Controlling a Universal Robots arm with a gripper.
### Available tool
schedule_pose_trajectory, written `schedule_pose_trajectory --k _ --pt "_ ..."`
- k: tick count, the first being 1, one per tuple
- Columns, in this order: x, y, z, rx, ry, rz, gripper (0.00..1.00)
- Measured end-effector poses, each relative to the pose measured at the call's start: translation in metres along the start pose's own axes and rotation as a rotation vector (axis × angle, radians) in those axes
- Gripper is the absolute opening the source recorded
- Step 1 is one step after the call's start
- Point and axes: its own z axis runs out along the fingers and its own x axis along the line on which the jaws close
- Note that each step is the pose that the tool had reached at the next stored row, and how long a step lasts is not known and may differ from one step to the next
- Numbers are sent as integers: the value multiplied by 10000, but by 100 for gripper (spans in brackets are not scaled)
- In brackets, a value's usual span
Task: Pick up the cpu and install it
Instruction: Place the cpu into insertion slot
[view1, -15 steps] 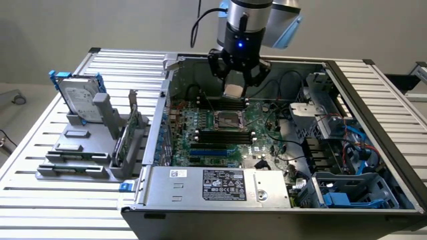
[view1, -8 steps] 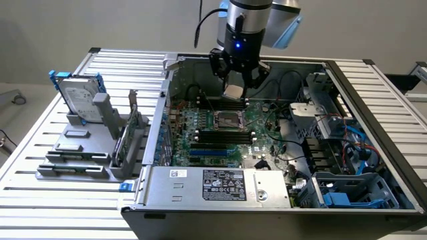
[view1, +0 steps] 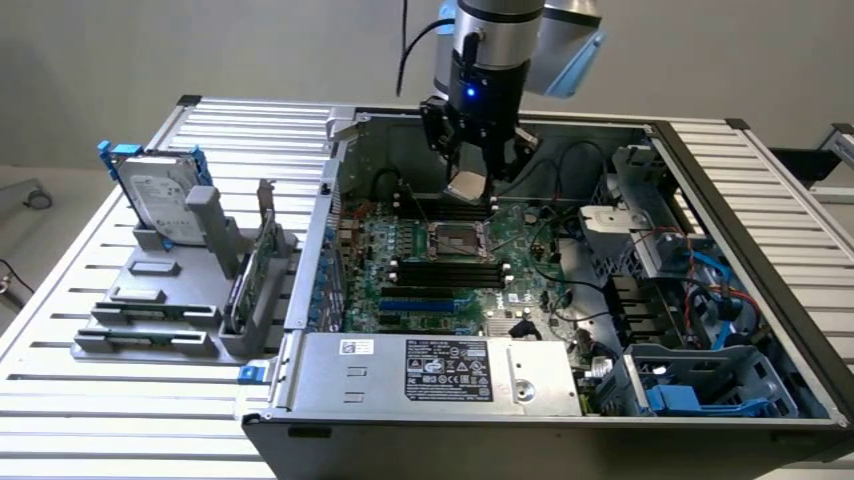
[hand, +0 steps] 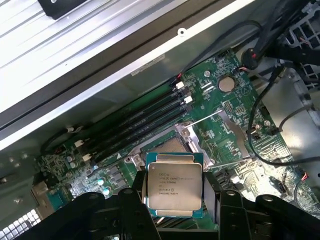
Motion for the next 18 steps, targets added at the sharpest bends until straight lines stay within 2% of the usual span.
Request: schedule_pose_trajectory --k 18 --pt "-3 -5 73 -49 -124 2745 55"
